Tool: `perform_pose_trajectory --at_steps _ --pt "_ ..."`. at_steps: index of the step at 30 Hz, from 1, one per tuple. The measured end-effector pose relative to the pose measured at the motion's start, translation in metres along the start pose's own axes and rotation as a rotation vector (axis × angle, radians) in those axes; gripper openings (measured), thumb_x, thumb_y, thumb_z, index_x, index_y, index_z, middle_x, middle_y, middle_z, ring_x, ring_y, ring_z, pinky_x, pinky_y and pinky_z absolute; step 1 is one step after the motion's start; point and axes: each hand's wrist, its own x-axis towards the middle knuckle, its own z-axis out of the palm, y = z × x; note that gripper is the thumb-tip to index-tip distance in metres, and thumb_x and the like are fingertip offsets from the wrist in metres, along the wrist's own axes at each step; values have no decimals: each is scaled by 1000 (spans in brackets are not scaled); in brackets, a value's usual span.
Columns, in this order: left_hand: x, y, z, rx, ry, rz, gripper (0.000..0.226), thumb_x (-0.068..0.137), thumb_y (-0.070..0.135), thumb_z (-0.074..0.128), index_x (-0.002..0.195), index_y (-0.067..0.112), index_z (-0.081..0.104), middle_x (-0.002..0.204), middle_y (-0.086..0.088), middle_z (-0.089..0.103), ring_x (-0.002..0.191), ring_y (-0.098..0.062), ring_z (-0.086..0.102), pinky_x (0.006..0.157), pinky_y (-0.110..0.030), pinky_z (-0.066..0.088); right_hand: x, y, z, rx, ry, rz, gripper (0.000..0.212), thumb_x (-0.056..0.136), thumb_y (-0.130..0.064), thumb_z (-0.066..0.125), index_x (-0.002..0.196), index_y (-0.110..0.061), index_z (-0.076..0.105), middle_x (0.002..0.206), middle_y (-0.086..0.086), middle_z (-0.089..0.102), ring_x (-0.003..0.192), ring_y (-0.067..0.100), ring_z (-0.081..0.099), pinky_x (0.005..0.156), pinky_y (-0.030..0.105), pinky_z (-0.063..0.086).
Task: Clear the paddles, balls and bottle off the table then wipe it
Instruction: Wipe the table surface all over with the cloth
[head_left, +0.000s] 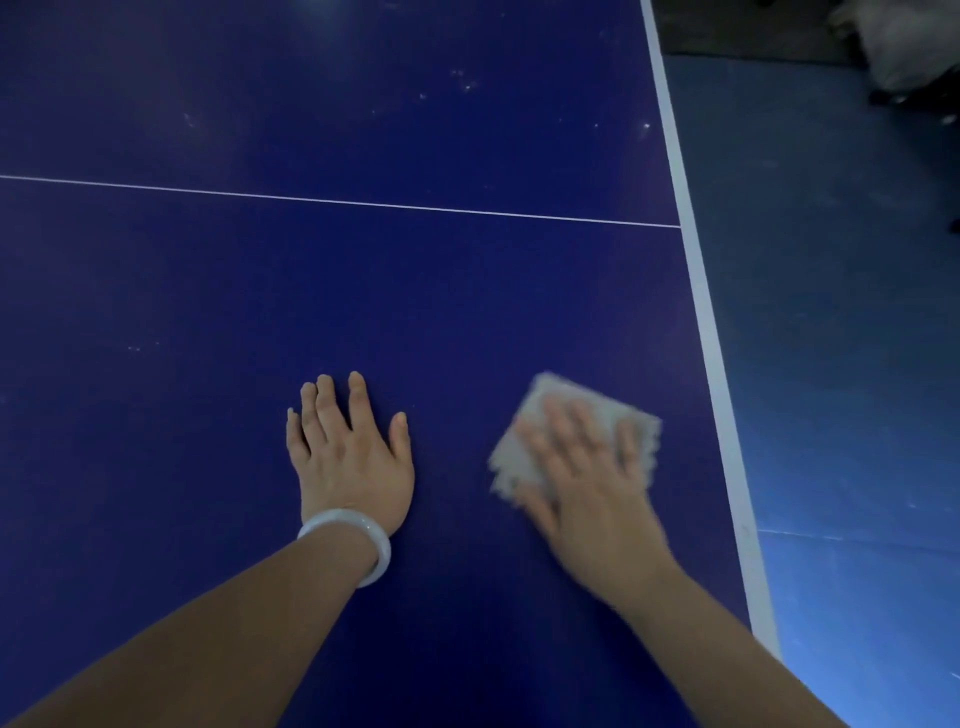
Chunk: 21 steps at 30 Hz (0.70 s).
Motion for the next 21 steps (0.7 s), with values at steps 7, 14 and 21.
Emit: perform_pose_trajectory --at_steps 7,14,21 --pt "-1 -2 -2 -8 -21 4 68 99 50 15 155 12 11 161 -19 10 150 -33 4 122 -50 5 4 -43 -8 51 -10 516 65 100 -55 2 157 -24 6 164 8 7 151 31 -1 117 64 4" --pt "-1 -9 -6 -143 -32 48 64 101 47 21 156 15 13 162 -17 6 151 -30 -1 122 -47 0 37 -115 2 44 8 394 66 99 -57 16 157 -25 8 165 7 5 151 28 -2 117 63 -2" --pt "-34 -105 -31 -366 -110 432 57 101 41 34 153 20 26 162 0 11 146 -4 -10 117 -24 -10 38 -117 3 46 14 400 68 98 -60 9 157 -26 5 165 3 3 151 26 -6 118 60 -4"
